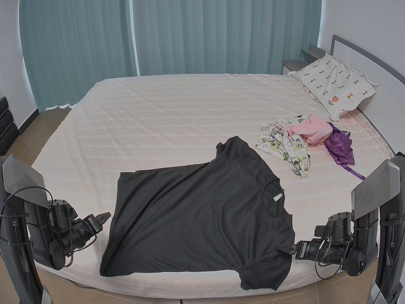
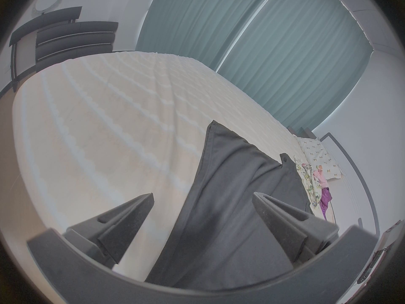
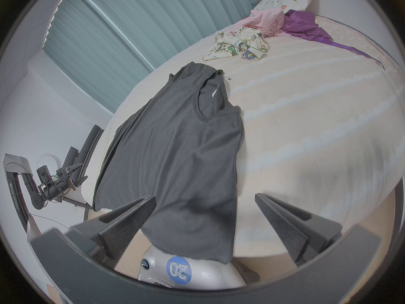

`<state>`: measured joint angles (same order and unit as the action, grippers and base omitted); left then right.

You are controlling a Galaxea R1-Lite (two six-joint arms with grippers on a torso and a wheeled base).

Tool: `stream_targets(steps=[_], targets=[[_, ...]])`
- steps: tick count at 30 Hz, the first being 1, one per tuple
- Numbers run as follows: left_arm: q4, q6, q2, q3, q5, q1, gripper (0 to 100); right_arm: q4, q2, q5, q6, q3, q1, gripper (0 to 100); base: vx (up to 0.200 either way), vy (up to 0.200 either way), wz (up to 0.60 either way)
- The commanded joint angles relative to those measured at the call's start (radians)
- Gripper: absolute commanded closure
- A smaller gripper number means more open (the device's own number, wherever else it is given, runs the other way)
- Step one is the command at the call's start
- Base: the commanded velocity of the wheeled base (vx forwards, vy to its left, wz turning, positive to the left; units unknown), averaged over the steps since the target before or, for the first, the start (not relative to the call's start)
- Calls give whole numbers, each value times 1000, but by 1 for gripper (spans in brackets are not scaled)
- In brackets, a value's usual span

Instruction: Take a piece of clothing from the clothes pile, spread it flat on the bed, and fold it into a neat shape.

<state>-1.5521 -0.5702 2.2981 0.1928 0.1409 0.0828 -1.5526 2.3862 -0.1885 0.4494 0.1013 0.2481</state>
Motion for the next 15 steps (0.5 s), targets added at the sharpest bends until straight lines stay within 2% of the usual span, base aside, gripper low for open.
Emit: stream_targets(steps=[1, 6, 8, 11, 15], targets=[[-19, -3, 12, 16, -1, 0, 0, -12, 5, 0, 0, 0, 0, 0, 0, 0, 0], [-17, -5, 20, 70, -17, -1, 0, -12, 10, 0, 0, 0, 5, 0, 0, 0, 0], [-5, -5, 27, 126, -50, -8, 0, -12, 10, 0, 2, 0, 7, 0, 0, 0, 0], [55, -3, 80, 280, -113, -26, 0, -12, 11, -2, 2, 0, 10, 0, 0, 0, 0], [198, -3, 133, 468, -121, -40, 0, -14, 21, -2, 2, 0, 11, 0, 0, 0, 0]])
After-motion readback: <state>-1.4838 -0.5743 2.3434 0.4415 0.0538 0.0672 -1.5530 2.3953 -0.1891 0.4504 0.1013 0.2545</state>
